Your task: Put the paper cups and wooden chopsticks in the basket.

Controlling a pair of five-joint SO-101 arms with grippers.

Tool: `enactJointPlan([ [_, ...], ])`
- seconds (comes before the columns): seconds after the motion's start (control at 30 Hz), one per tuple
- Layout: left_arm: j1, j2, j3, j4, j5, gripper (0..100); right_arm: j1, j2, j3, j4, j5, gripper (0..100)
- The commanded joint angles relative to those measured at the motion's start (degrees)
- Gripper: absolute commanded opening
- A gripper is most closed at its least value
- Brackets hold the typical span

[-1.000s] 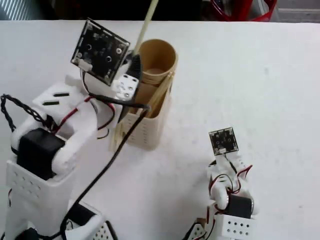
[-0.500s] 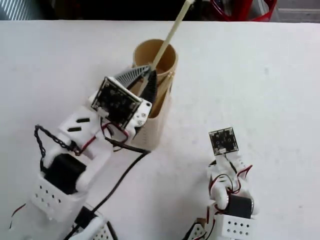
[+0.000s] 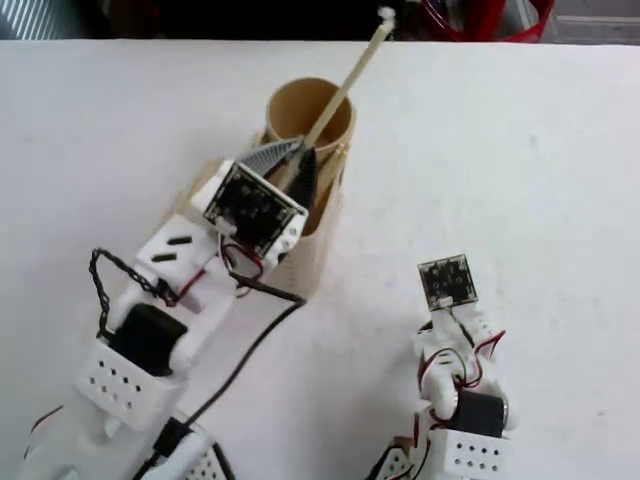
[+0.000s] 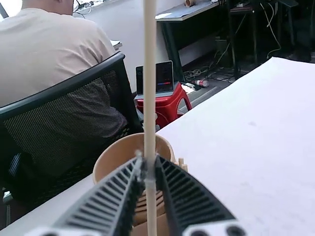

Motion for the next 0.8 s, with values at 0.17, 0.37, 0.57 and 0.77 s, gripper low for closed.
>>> enactJointPlan([
  [0.17,-0.31,-1.45,-0.70,0.79,-0.62,8,0.04,-0.13,0.53,-0.66,-0.09,1.8],
  [0.37,-10.95,-1.80,-7.30,8.18,0.00,8,0.04,-0.13,0.53,-0.66,-0.09,1.8],
  [0.57,-30.99,-1.10,-18.20,22.33,8.35,8,-0.04,-0.13,0.53,-0.66,-0.09,1.8],
  [0.77,-42.42,11.82,-18.81,29.98,-4.48,8,-0.04,-0.13,0.53,-0.66,-0.09,1.8],
])
